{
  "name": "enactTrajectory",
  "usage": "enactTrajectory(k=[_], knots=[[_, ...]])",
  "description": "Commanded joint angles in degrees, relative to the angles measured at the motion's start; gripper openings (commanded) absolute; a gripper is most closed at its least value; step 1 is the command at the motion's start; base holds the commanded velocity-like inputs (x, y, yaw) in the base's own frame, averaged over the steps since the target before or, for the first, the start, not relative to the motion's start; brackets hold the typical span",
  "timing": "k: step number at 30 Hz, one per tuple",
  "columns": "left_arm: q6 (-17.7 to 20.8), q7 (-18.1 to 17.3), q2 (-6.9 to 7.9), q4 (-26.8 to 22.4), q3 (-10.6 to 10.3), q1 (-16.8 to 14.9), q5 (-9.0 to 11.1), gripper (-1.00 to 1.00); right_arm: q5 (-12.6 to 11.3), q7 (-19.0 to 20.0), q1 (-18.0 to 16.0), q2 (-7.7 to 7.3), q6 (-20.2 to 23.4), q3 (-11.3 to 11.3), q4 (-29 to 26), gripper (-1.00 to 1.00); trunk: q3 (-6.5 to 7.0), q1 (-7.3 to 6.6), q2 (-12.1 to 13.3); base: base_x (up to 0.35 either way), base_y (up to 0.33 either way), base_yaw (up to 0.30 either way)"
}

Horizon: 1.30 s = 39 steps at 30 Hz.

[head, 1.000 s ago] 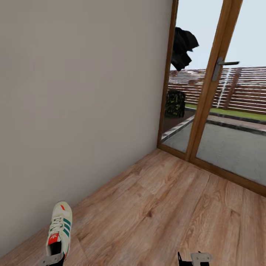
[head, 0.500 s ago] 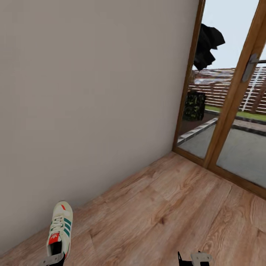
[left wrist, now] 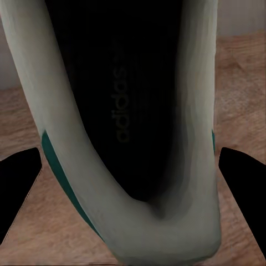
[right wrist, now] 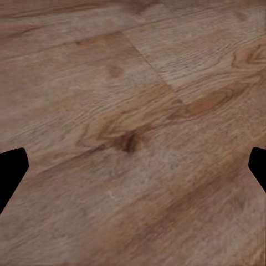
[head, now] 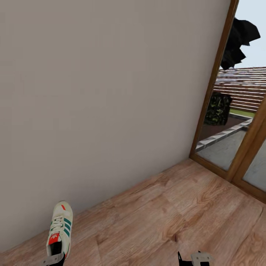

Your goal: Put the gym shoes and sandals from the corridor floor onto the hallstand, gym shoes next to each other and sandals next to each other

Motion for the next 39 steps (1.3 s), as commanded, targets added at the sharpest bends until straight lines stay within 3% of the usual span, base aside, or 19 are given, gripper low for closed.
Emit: enactTrajectory(k=[1, 4, 13, 39], knots=[[-0.1, -0.6, 0.01, 0.1, 0.4, -0.1, 0.3, -1.0, 0.2, -0.6, 0.0, -0.08, 0.0, 0.4, 0.0, 1.0, -0.05, -0.01, 0.0, 0.014, -0.004, 0.278], [-0.6, -0.6, 0.08, 0.7, 0.4, -0.1, 0.3, -1.0, 0.2, -0.6, 0.0, -0.09, 0.0, 0.4, 0.1, 1.0, -0.05, -0.01, 0.0, 0.007, -0.002, 0.278], [-8.1, -0.6, 0.08, 3.9, 0.4, -0.1, 0.3, -1.0, 0.2, -0.6, 0.0, -0.07, 0.0, 0.4, 0.1, 1.0, -0.05, -0.01, 0.0, 0.001, 0.0, 0.278], [-9.0, -0.6, 0.06, 4.4, 0.4, -0.1, 0.3, -1.0, 0.2, -0.6, 0.0, -0.1, 0.0, 0.4, 0.0, 1.0, -0.05, -0.01, 0.0, 0.0, 0.0, 0.278]])
